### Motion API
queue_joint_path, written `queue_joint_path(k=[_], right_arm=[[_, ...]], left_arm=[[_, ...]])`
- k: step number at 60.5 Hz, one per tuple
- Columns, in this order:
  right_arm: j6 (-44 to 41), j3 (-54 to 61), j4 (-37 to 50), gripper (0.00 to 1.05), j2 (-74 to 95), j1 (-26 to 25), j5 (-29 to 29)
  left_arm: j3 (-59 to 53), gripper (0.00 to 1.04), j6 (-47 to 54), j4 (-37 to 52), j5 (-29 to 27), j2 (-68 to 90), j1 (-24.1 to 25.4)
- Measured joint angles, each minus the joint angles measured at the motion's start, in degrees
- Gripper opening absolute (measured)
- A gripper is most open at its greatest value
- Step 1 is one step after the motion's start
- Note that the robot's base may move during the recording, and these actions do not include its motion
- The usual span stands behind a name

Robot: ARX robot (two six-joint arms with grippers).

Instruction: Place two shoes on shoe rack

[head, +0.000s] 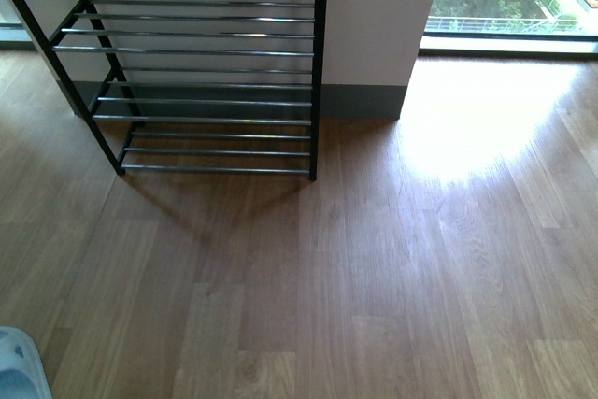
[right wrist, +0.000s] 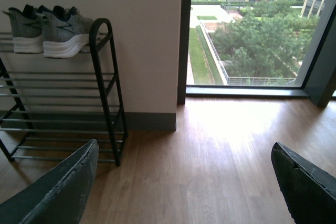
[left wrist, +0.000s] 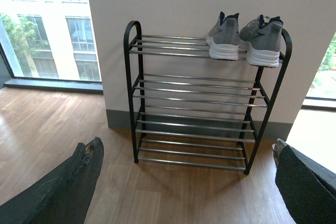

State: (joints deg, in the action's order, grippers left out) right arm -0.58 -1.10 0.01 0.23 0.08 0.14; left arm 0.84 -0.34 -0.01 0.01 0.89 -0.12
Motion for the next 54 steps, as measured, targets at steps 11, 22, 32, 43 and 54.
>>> queue_joint_path(k=[11,22,32,43,54], right_arm=[[0.0,0.0,0.0,0.96,0.0,0.0,0.0],[0.0,0.0,0.0,0.96,0.0,0.0,0.0],[0.0,0.0,0.0,0.96,0.0,0.0,0.1],[0.0,0.0,0.0,0.96,0.0,0.0,0.0],[0.0,0.0,0.0,0.96,0.0,0.0,0.0]], left_arm=[[0.0,0.95,0.0,0.0,0.0,0.0,0.0],[0.0,0.95,0.0,0.0,0.0,0.0,0.0],[0.0,0.95,0.0,0.0,0.0,0.0,0.0],[0.0,0.95,0.1,0.0,0.0,0.0,0.0],[0.0,0.95,0.1,0.0,0.0,0.0,0.0]])
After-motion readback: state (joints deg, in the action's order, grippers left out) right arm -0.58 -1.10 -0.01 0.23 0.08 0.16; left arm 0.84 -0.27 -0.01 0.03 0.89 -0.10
